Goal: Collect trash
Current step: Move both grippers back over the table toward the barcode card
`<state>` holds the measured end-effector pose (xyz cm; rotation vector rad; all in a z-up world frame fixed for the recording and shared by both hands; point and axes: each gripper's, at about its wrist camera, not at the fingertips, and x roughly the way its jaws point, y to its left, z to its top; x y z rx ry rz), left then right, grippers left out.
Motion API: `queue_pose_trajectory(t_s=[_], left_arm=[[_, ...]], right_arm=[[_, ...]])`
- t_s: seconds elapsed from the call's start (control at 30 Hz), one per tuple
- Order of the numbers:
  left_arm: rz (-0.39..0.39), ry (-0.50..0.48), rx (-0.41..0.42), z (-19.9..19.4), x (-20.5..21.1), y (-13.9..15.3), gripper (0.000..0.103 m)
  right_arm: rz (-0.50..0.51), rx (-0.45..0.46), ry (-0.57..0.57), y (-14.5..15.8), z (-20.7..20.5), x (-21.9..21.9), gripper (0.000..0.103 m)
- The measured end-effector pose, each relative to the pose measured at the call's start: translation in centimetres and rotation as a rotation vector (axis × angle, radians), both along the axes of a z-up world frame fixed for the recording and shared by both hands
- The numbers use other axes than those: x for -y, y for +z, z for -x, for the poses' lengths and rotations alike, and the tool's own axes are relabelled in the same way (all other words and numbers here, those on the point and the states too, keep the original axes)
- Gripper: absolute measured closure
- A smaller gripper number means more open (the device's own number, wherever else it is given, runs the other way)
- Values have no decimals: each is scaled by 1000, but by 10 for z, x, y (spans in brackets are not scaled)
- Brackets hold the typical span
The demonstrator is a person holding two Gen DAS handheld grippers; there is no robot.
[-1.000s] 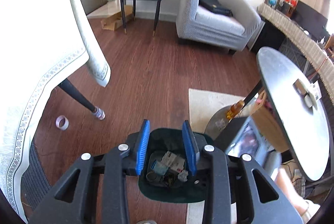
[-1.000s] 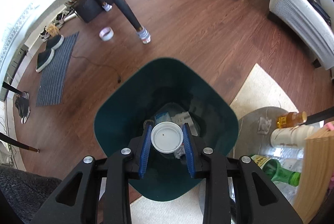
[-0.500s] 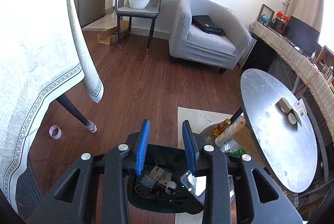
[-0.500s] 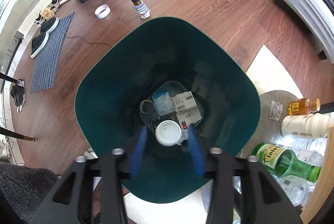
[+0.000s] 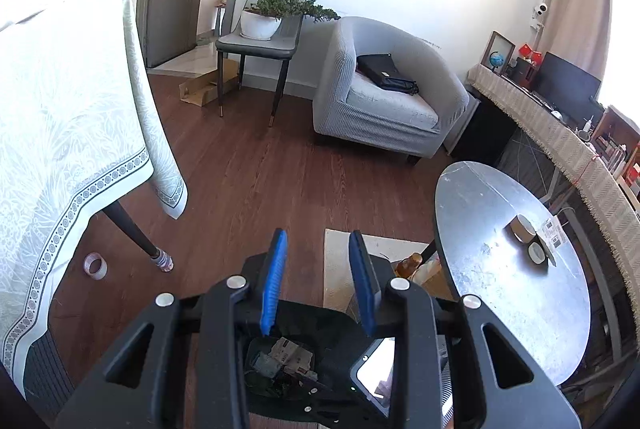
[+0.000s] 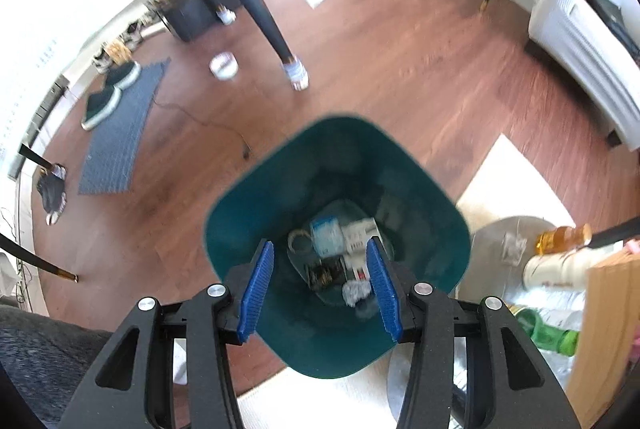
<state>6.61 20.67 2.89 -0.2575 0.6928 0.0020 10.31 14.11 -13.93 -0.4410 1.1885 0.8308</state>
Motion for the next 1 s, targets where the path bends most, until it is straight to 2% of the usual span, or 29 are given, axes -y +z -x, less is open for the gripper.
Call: queue_pose_trajectory(t_s=[0.1, 0.3, 0.53, 0.77, 1.0], left_arm=[[-29, 5, 19, 1, 7, 7, 69], [-29, -6, 67, 3, 23, 23, 69], [-52, -21, 113, 3, 48, 40, 67], [-45, -69, 105, -8, 81, 36, 65], [-40, -157, 83, -25, 129, 26, 58]], right_arm=[[-45, 42, 0, 28, 1, 5, 54], [-131, 119, -41, 80, -2, 30, 54], [-180, 229, -139, 133, -10, 86, 54], [-193, 299, -299, 162, -24, 160, 54], [-192, 341, -432, 175, -35, 235, 54]])
